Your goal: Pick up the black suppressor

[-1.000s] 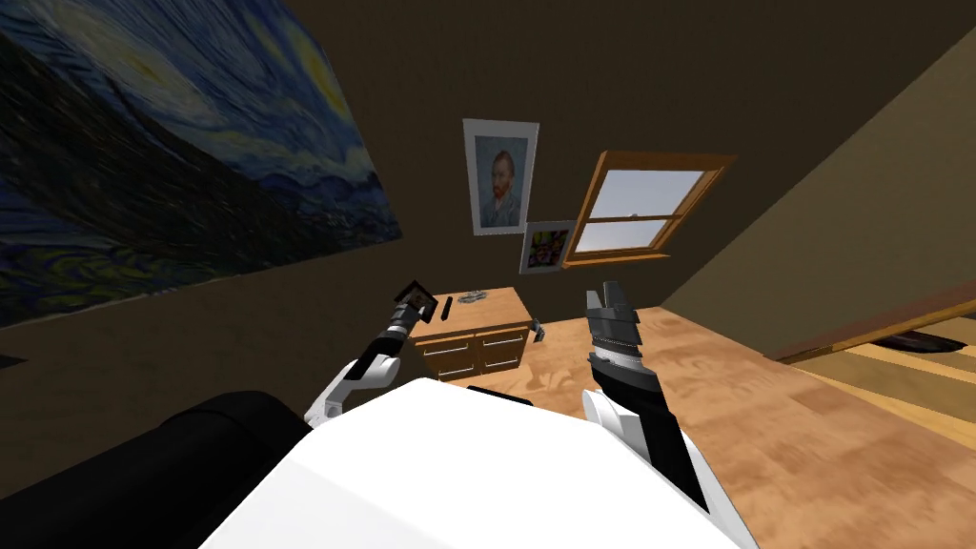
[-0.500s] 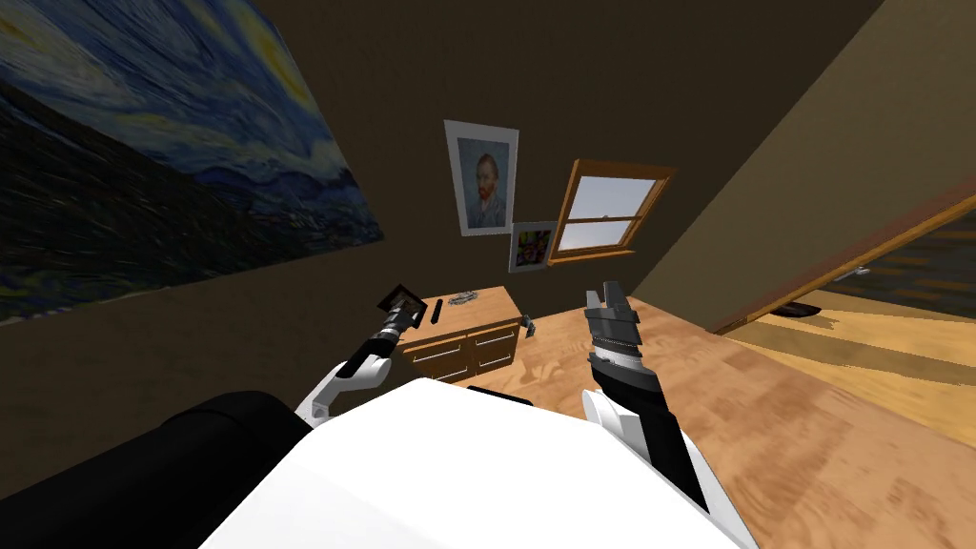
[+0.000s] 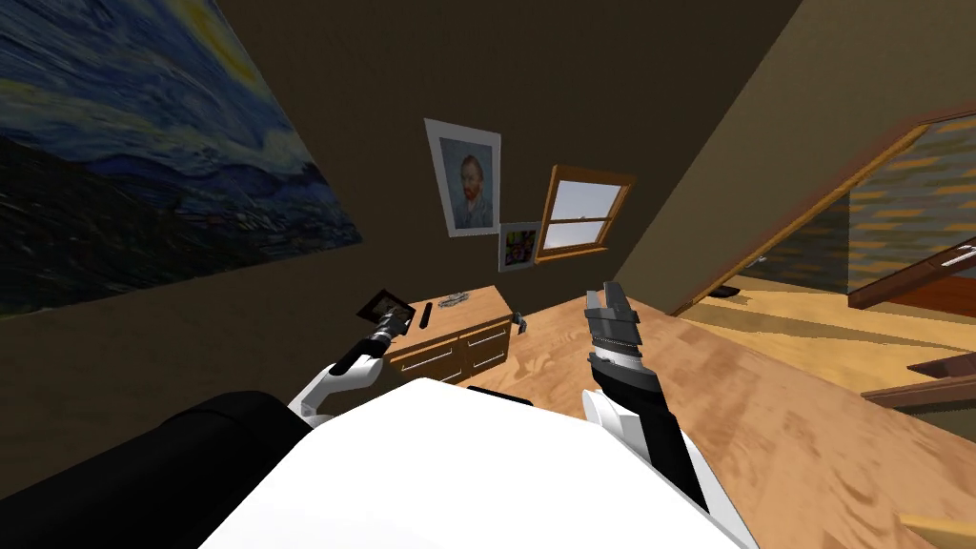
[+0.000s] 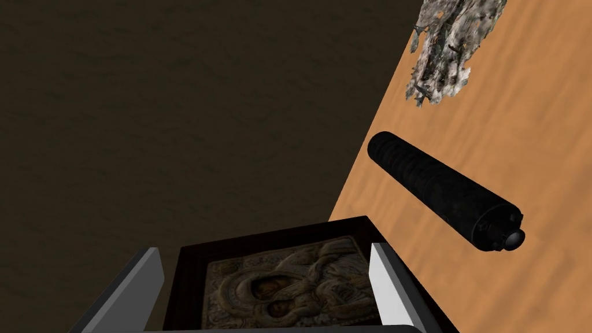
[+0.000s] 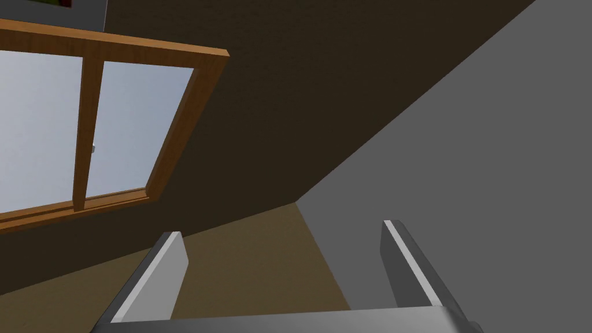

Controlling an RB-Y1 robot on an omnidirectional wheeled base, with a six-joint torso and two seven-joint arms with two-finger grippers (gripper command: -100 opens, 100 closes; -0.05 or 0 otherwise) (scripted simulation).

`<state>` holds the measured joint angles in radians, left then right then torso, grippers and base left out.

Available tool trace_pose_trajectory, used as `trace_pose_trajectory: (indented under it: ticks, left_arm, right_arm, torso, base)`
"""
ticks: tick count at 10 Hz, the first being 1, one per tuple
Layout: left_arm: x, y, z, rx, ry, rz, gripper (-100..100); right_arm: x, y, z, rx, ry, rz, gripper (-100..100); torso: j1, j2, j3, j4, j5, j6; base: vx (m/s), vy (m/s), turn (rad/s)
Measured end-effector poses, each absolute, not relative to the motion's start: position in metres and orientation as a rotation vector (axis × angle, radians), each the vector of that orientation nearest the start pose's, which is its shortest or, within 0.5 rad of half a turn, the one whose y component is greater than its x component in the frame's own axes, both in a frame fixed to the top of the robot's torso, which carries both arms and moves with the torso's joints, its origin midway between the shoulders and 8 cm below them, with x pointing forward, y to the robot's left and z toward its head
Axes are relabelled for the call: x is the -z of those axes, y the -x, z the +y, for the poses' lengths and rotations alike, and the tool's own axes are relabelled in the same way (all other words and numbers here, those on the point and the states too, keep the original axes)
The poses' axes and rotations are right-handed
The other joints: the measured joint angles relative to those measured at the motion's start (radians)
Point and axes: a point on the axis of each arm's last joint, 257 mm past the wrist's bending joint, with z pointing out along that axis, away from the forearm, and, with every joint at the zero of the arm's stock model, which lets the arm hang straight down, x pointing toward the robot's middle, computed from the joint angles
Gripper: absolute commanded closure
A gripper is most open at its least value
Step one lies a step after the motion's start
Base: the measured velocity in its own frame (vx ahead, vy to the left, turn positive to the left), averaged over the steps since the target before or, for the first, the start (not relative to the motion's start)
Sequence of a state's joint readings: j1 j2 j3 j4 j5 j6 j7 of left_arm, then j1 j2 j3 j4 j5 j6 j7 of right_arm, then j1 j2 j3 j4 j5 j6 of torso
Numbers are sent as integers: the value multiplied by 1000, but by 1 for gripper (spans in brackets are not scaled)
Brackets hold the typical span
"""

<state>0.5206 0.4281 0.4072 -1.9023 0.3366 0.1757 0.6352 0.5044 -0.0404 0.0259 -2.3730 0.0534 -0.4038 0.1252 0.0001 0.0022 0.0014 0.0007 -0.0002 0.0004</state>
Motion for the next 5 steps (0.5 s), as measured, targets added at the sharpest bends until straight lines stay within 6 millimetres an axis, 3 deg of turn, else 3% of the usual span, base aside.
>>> trace_pose_trajectory:
  ticks: [1, 2, 5]
  left_arm:
    - [222, -343, 565, 1070, 1780, 687, -100]
    - [226, -340, 568, 1059, 1801, 679, -100]
    - [246, -315, 605, 983, 1930, 581, -100]
  right_arm:
    - [-45, -343, -260, -1173, -555, 707, 0]
    - [-45, -343, -260, -1173, -555, 707, 0]
    - [-45, -343, -260, -1173, -555, 707, 0]
  torso:
    - [1, 0, 0, 0, 0, -2]
    - [1, 0, 0, 0, 0, -2]
    - [1, 0, 0, 0, 0, -1]
  base:
    - [0, -2, 57]
    - [0, -18, -278]
    - [-1, -8, -231]
